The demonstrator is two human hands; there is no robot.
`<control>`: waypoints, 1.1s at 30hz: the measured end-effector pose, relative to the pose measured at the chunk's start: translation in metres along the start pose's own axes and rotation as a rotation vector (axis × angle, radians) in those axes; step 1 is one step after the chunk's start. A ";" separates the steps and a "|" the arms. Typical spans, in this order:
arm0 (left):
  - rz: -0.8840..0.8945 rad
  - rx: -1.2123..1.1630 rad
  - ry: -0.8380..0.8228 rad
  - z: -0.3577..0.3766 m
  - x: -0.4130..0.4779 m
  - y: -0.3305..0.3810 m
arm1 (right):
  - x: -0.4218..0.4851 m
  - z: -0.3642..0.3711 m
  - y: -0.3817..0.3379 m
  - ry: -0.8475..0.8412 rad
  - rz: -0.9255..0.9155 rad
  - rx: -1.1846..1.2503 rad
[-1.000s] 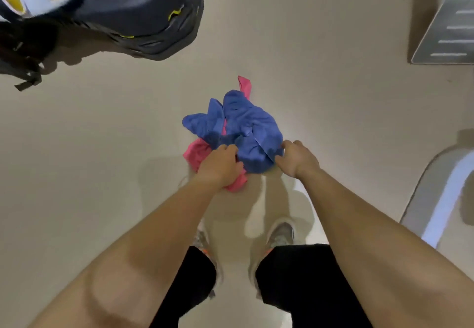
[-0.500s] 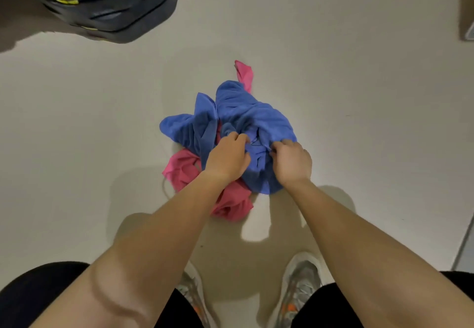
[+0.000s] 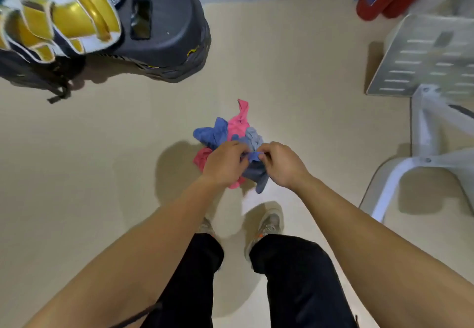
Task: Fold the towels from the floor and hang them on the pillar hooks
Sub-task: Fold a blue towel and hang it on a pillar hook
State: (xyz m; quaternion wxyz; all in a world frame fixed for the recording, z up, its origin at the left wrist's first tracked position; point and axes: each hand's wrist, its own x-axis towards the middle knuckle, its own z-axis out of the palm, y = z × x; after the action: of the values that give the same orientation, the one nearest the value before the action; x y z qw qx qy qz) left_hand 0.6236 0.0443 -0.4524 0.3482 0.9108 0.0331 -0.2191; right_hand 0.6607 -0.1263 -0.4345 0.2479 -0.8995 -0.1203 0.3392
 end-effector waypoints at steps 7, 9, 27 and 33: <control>-0.041 -0.133 0.068 -0.166 -0.122 0.121 | -0.133 -0.148 -0.157 0.078 -0.096 0.045; -0.037 -0.178 0.090 -0.204 -0.152 0.145 | -0.165 -0.184 -0.194 0.081 -0.149 0.063; -0.152 -0.150 0.440 -0.327 -0.236 0.134 | -0.240 -0.284 -0.215 0.533 -0.021 0.012; 0.095 -0.152 0.383 -0.337 -0.221 0.194 | -0.235 -0.260 -0.247 0.374 -0.167 0.062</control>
State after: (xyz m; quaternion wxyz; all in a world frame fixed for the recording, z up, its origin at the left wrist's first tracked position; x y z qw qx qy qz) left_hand 0.5920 0.1366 -0.0158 0.4134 0.9074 0.0723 -0.0223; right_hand 0.6493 -0.1016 -0.0064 0.3207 -0.9256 -0.1359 0.1480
